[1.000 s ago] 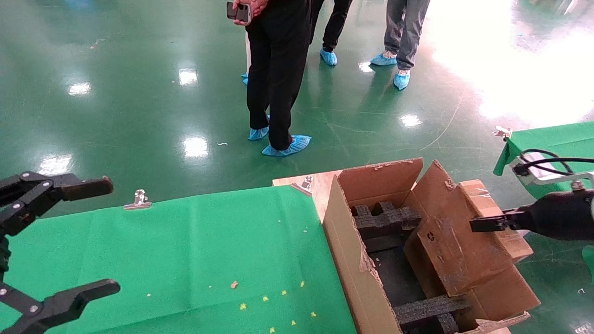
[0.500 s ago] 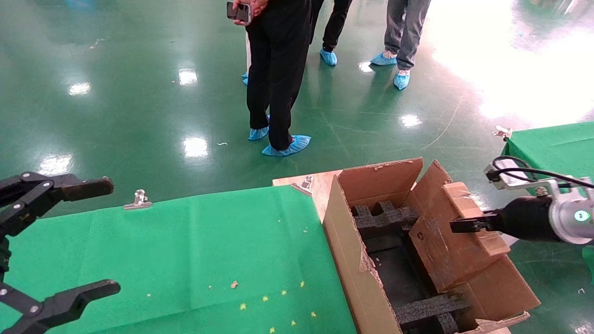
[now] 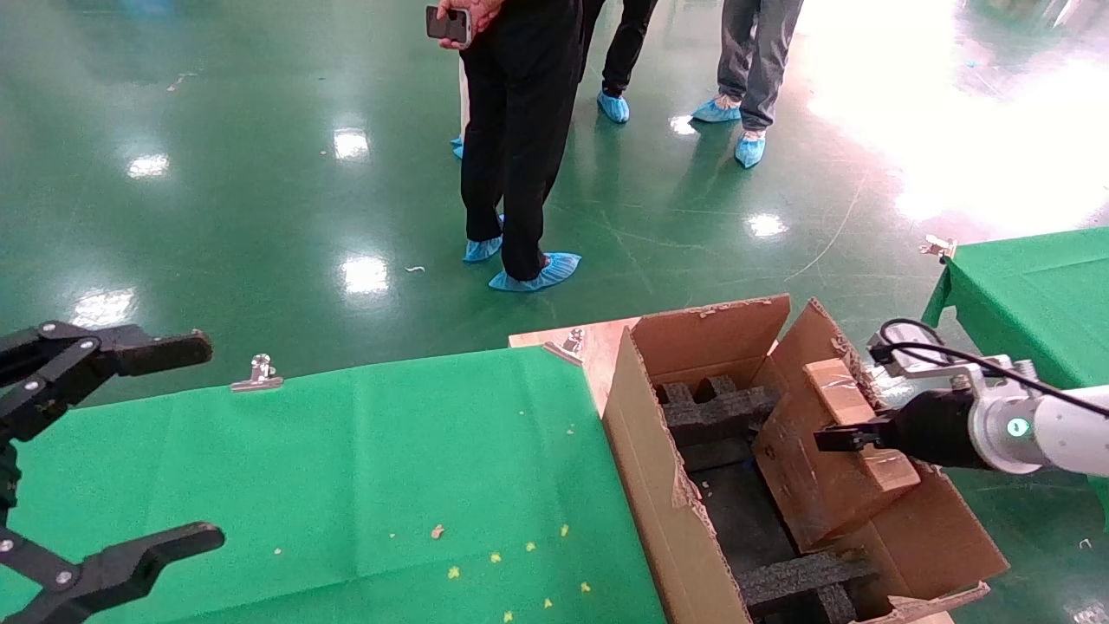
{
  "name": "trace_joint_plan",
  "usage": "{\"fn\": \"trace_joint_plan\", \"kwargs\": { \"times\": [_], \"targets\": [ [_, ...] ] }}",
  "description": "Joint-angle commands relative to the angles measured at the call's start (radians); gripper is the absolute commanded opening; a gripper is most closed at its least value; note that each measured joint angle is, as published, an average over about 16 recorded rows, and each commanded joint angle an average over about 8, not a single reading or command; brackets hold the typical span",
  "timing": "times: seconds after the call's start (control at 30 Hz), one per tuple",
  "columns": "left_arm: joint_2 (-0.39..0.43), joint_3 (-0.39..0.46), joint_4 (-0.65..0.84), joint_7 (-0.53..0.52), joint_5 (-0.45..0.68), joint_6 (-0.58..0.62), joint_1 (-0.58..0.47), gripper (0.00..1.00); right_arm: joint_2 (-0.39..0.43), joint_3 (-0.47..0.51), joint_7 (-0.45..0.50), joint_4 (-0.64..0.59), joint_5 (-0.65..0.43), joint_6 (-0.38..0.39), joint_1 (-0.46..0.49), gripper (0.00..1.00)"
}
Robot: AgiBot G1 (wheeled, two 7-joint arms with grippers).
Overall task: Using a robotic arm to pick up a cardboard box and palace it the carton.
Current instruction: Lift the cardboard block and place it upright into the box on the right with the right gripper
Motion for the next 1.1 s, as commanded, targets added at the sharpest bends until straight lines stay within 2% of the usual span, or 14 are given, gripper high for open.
{"fn": "trace_joint_plan", "kwargs": {
  "times": [0.03,0.53,0.8,0.83,0.87,1.07,1.1],
  "targets": [
    [0.0,0.0,0.0,0.0,0.0,0.0,0.0,1.0,-0.013,-0.005,0.002,-0.01,0.005,0.021,-0.021,0.0],
    [0.0,0.0,0.0,0.0,0.0,0.0,0.0,1.0,-0.077,0.0,-0.056,-0.096,0.109,0.114,-0.178,0.0],
    [0.0,0.0,0.0,0.0,0.0,0.0,0.0,1.0,-0.107,0.02,-0.117,-0.149,0.171,0.109,-0.244,0.0],
    [0.0,0.0,0.0,0.0,0.0,0.0,0.0,1.0,-0.11,0.023,-0.125,-0.155,0.178,0.105,-0.249,0.02],
    [0.0,0.0,0.0,0.0,0.0,0.0,0.0,1.0,-0.112,0.025,-0.132,-0.159,0.184,0.101,-0.254,0.1],
    [0.0,0.0,0.0,0.0,-0.001,0.0,0.0,1.0,-0.123,0.039,-0.163,-0.18,0.211,0.085,-0.272,0.85],
    [0.0,0.0,0.0,0.0,-0.001,0.0,0.0,1.0,-0.124,0.04,-0.164,-0.181,0.213,0.085,-0.273,0.95]
  ]
}}
